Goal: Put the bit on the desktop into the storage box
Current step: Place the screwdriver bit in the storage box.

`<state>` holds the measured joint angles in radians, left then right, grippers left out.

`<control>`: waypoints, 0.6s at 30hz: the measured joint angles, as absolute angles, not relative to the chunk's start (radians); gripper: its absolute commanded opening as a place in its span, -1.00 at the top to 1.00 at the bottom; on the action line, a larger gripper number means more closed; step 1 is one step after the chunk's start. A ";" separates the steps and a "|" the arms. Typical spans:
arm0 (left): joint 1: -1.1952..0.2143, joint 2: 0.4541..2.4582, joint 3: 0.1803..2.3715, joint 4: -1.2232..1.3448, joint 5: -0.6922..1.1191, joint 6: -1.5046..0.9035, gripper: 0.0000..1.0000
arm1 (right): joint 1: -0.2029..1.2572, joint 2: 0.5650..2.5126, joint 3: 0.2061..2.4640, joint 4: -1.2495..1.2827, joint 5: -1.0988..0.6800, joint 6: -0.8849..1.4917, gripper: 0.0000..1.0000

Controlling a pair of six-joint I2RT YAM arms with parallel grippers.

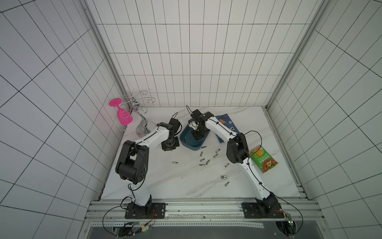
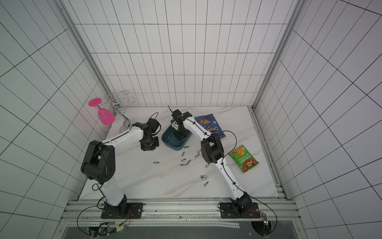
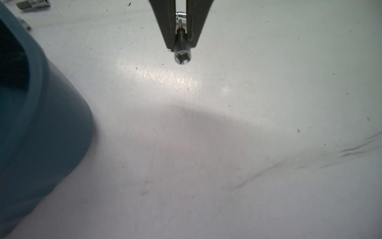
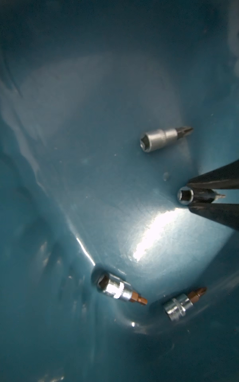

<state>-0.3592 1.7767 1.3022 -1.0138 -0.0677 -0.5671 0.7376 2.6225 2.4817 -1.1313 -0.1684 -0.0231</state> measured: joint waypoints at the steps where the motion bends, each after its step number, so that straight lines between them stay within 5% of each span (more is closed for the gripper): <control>1: -0.359 1.769 1.310 -1.022 -0.070 -0.566 1.00 | 0.738 2.622 2.482 -1.131 -0.168 -0.023 0.98; 10: -0.359 1.732 1.403 -1.081 -0.079 -0.560 1.00 | 0.740 2.622 2.482 -1.134 -0.157 -0.022 0.39; 18: -0.374 1.727 1.476 -1.135 -0.079 -0.559 1.00 | 0.735 2.622 2.521 -1.157 -0.156 -0.004 0.11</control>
